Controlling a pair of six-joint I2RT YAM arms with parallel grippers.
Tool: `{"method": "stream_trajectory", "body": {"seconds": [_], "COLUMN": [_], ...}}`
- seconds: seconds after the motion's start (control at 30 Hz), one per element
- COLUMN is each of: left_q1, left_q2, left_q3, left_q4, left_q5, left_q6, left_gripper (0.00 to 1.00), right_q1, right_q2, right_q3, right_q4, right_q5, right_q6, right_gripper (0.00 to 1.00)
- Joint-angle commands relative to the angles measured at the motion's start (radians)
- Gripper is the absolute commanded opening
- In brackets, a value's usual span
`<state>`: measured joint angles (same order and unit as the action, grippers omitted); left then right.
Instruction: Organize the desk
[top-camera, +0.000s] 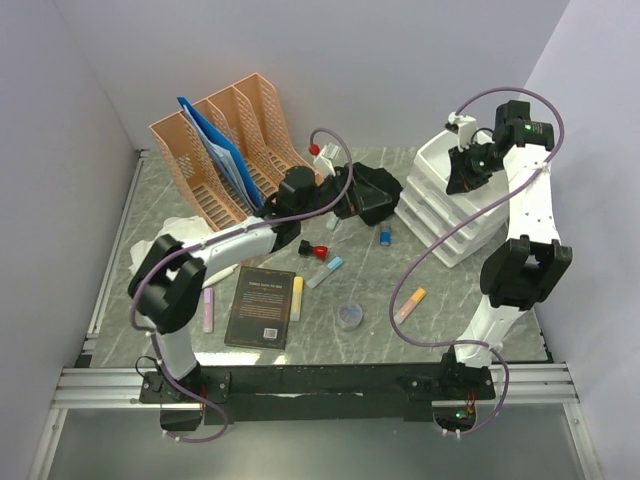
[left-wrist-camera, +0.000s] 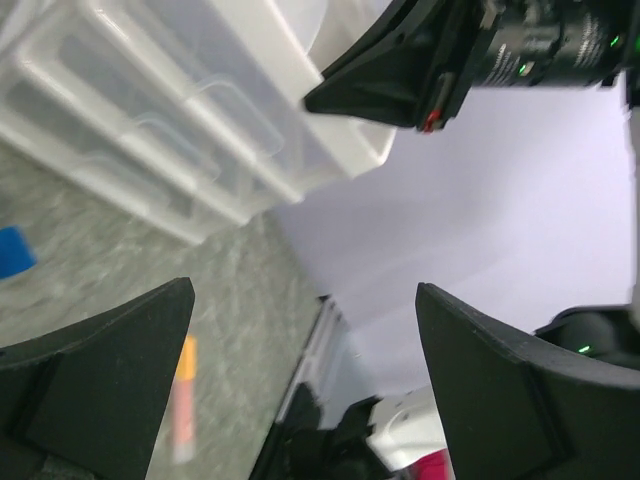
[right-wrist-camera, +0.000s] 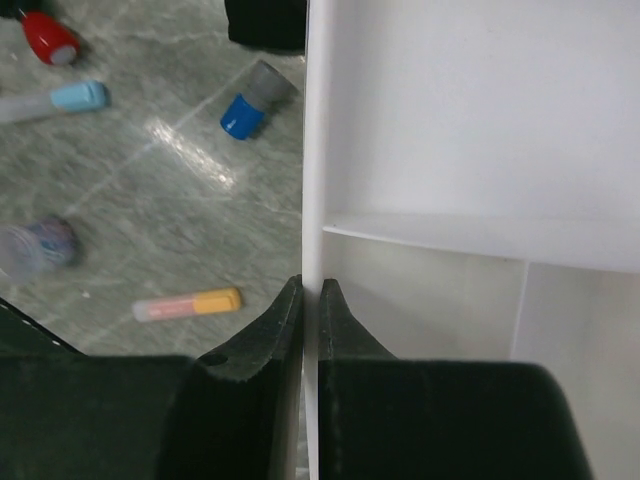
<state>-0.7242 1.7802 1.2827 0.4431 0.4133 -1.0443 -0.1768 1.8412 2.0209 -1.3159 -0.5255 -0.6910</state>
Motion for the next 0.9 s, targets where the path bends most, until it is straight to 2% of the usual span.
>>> {"method": "stream_trajectory", "body": {"seconds": [0.0, 0.27, 0.57, 0.87], "left_q1": [-0.006, -0.014, -0.061, -0.107], "left_q2": [0.102, 0.287, 0.438, 0.489], "left_q3": [0.078, 0.245, 0.417, 0.494], "left_q4": [0.213, 0.252, 0.322, 0.266], "left_q5": [0.051, 0.055, -0.013, -0.123], "left_q6": [-0.183, -0.284, -0.399, -0.422], "left_gripper": [0.99, 0.99, 0.99, 0.99], "right_q1": [-0.004, -0.004, -0.021, -0.052], "right_q2": [-0.023, -0.053, -0.077, -0.083], "right_q3": [0.078, 0.075, 0.058, 0.076], "right_q4": [0.047, 0.087, 0.092, 0.083], "right_q5": [-0.131, -0.152, -0.218, -0.287], "right_q6": [0.179, 0.254, 0.294, 0.308], "right_gripper": [0.00, 0.00, 0.00, 0.00]}}
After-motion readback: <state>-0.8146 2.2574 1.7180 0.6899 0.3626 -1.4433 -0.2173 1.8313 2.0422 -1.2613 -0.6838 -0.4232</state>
